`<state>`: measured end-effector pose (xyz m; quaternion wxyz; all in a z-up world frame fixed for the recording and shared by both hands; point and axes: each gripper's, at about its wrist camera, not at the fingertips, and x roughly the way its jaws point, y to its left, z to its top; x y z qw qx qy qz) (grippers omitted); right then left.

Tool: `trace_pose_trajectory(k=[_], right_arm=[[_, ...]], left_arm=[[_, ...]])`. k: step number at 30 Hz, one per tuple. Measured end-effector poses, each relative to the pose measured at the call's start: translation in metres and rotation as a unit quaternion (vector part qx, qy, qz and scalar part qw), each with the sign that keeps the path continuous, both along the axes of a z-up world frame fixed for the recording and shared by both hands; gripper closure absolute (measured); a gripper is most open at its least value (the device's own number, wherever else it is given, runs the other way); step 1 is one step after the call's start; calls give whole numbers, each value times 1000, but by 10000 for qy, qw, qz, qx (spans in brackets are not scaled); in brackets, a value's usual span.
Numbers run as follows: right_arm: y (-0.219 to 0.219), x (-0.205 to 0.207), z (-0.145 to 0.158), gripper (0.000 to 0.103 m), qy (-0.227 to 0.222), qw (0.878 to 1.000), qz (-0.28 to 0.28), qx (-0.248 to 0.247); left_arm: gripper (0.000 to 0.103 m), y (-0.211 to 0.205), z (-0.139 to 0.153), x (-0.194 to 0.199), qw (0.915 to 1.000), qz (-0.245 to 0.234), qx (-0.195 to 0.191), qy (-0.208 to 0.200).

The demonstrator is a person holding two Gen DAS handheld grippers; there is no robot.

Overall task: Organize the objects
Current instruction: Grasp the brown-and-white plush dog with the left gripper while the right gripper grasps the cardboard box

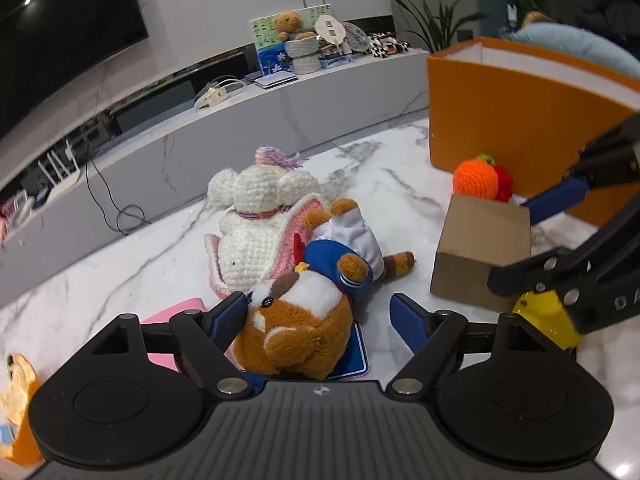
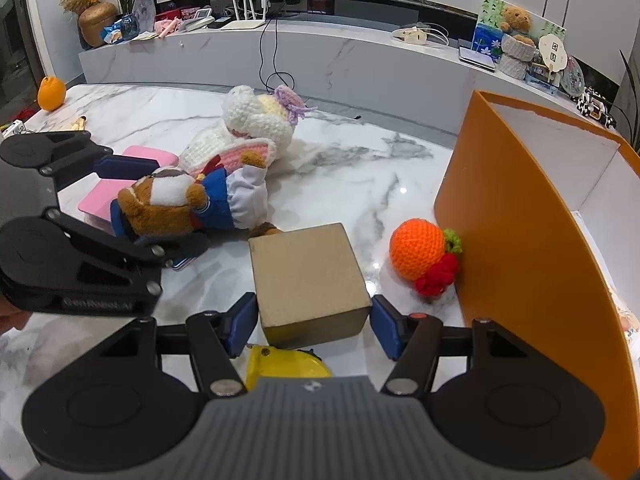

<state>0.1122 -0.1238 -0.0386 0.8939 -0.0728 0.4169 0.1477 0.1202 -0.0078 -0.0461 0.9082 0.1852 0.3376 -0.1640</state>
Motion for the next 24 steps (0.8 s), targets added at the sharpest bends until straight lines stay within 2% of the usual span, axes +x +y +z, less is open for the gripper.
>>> trace_pose_trajectory(k=[2,4,6,7,10,15,20,24], right_arm=[[0,0,0,40,3,10000,1,0],[0,0,0,40,9,10000,-1,4],[0,0,0,40,15,10000,1,-1],[0,0,0,40,20,10000,4,-9],[0,0,-1,41,67,10000,17,-3],[-1,1,1,41,168,9998,55,35],[0,-3,2,42,355,9992,158,107],[7,-11,4,42,530,9981,323,55]], left_arm=[[12,-2,-2,1,9999,-44,129,-27],[18,-3,-3,1,9995,-48,293,-60],[38,-4,-3,1,9987,12,501,-103],[40,-3,-2,1,9984,41,548,-105],[41,5,4,3,9996,72,243,114],[42,10,11,-8,9988,44,185,442],[42,26,17,-27,9962,218,-116,839],[42,30,20,-45,9949,197,-94,989]])
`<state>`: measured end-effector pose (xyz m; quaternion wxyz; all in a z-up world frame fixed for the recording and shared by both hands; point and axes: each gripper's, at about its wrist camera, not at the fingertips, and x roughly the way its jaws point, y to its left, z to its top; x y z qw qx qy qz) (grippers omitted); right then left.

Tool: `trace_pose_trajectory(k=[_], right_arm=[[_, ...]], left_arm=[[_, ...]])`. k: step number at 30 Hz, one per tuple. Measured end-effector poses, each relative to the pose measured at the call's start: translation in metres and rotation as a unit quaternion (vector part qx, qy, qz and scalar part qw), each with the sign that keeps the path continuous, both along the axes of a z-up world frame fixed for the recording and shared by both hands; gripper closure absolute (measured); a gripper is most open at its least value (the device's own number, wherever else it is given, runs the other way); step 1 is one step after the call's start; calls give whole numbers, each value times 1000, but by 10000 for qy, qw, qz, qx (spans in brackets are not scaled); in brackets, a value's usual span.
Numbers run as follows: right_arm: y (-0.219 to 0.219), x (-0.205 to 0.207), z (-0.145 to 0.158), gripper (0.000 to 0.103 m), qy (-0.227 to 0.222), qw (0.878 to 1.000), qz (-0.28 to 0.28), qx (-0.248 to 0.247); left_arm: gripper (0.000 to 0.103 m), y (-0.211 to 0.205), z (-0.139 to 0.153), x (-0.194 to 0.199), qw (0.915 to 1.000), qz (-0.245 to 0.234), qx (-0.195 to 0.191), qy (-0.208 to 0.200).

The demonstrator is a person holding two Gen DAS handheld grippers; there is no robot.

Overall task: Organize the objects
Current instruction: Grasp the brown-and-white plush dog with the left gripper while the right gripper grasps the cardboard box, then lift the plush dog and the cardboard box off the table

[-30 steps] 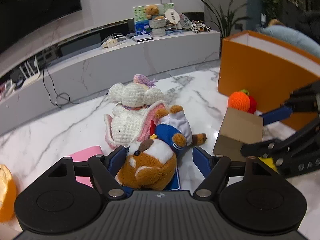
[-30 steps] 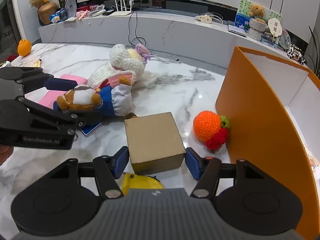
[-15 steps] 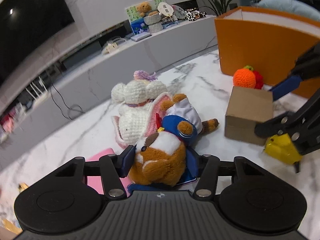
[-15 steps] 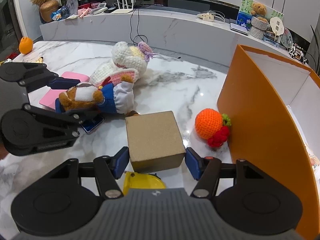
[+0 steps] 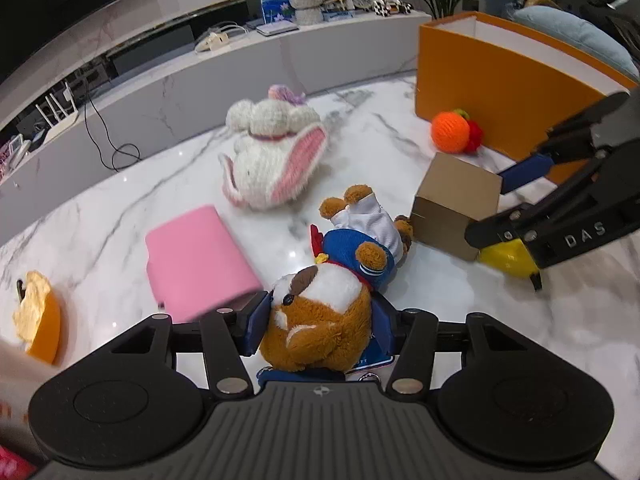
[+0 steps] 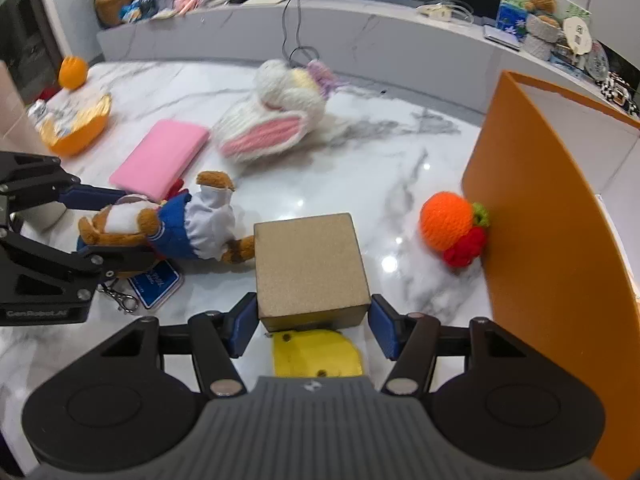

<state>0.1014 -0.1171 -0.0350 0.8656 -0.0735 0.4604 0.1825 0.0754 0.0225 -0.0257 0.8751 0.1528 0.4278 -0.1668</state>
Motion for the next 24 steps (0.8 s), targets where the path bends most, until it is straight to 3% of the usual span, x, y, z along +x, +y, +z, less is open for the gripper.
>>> trace_pose_trajectory(k=[5,8,15,20,24], right_arm=[[7,-8,3,41,217,9997,133,-46],[10,-8,2,41,175,9997,139,-38],[15,-4,-3,40,5,9999,173,0],[16,-4,-10,33,-147,9998,100,-9],[18,-4,-18,40,-119,9999,103,-65]], left_arm=[[38,3,2,-11,9998,-104,133,42],[35,4,-2,-10,9996,-167,191,-84],[31,9,-17,2,9998,-183,59,37],[31,7,-22,5,9998,-128,105,104],[32,7,-23,6,9998,-63,97,175]])
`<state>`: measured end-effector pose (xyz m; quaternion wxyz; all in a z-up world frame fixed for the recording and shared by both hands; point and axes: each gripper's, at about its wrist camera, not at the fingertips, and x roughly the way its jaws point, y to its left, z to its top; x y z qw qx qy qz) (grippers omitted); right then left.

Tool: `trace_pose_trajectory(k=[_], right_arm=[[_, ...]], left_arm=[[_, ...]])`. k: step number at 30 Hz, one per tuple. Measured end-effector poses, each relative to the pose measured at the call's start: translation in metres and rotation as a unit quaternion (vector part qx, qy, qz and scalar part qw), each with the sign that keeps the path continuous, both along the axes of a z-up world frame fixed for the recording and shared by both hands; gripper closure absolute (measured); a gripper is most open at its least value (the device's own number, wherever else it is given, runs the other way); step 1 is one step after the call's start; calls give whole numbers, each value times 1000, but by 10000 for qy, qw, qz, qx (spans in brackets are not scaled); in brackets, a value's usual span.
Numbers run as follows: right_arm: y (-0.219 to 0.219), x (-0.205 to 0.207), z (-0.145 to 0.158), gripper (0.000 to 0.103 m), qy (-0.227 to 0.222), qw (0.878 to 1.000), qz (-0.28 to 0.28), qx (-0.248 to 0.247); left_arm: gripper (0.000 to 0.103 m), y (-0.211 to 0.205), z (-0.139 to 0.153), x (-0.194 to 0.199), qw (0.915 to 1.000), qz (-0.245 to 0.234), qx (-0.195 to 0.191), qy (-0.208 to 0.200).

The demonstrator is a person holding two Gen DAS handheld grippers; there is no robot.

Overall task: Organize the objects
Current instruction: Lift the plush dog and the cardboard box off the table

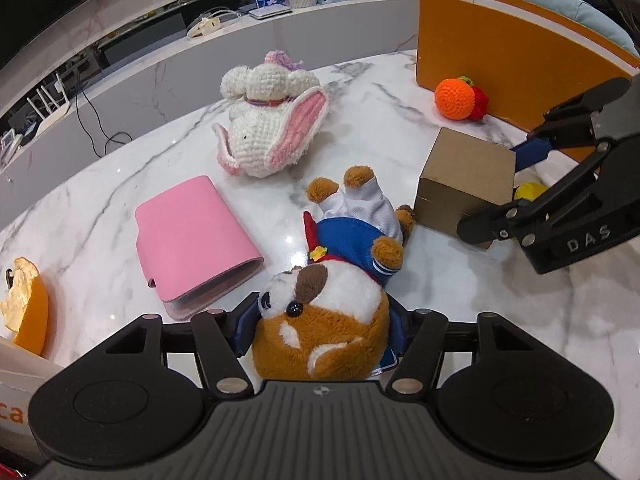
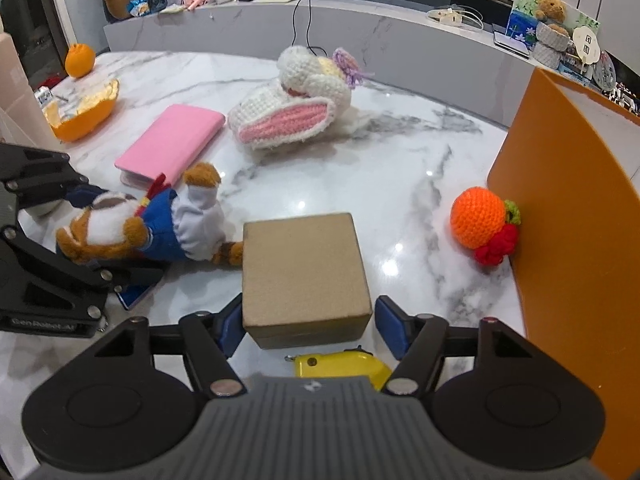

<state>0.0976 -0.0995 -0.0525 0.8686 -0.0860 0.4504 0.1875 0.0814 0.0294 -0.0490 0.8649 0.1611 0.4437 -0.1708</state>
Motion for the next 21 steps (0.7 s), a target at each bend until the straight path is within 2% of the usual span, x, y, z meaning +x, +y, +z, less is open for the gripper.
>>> trace_pose_trajectory(k=[10,21], right_arm=[[1,0,3,41,146,9999,38,-8],[-5,0,26,41,-52,9998,-32,189]], left_arm=[[36,8,7,1,9995,143,-265,78],[37,16,27,-5,9980,347,-502,-130]])
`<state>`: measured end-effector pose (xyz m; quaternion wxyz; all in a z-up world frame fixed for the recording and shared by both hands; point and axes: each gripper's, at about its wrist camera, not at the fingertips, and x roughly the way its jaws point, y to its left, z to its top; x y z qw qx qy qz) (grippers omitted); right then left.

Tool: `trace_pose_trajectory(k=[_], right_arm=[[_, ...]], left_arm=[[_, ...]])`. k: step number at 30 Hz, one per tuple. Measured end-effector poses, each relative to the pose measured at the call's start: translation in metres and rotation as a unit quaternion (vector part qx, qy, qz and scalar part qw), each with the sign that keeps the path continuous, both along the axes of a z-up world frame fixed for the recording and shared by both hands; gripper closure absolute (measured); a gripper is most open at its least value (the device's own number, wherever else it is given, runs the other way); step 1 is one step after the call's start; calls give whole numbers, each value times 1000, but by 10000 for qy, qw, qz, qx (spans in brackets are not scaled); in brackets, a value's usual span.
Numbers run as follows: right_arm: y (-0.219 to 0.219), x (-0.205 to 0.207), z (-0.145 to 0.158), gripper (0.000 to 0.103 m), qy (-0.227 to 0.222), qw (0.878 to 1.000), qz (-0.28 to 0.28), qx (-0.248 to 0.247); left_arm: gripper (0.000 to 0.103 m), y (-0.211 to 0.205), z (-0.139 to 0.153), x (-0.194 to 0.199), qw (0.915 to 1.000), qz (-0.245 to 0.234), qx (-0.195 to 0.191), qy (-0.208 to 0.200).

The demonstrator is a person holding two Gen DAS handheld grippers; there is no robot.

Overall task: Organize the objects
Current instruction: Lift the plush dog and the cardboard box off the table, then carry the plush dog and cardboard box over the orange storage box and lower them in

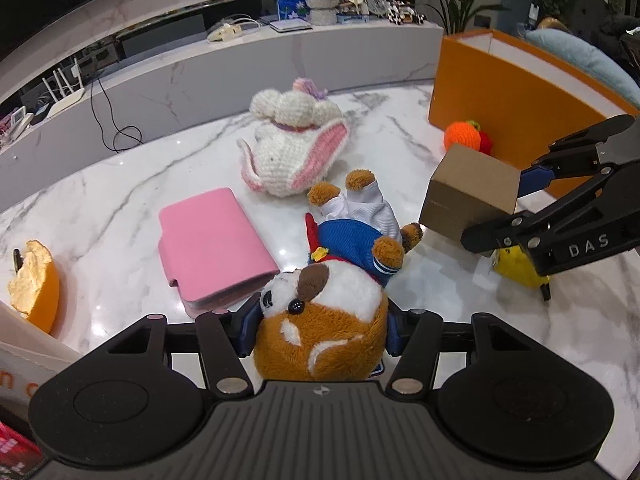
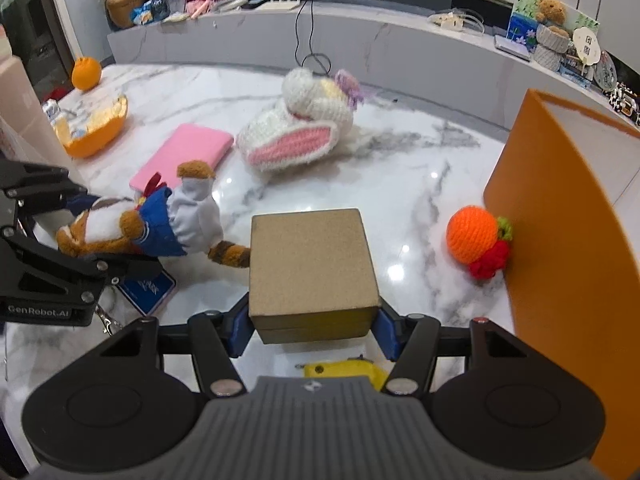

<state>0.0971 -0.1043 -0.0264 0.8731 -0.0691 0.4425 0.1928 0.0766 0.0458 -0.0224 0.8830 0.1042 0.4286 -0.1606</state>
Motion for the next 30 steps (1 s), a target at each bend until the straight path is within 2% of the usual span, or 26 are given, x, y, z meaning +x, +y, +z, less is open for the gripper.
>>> trace_pose_trajectory(k=[5,7,11,15,22,30], right_arm=[[-5,1,15,41,-146,9997,-77,155],[-6,0,21,41,-186,9996,-83,201],[-9,-4,34,41,-317,9990,-76,304],[-13,-8,47,41,-476,9981,-92,391],[-36,-17,73,41,-723,9951,-218,634],[-61,-30,98,41,-1004,9901,-314,930]], left_arm=[[37,-3,14,-3,9999,41,-94,-127],[37,-1,22,-6,9993,73,-317,-164],[37,-9,36,-9,9994,80,-149,-313],[37,-13,49,-8,9989,241,-284,-275],[37,-36,83,-14,9985,242,53,-494],[37,-66,112,-27,9973,158,236,-678]])
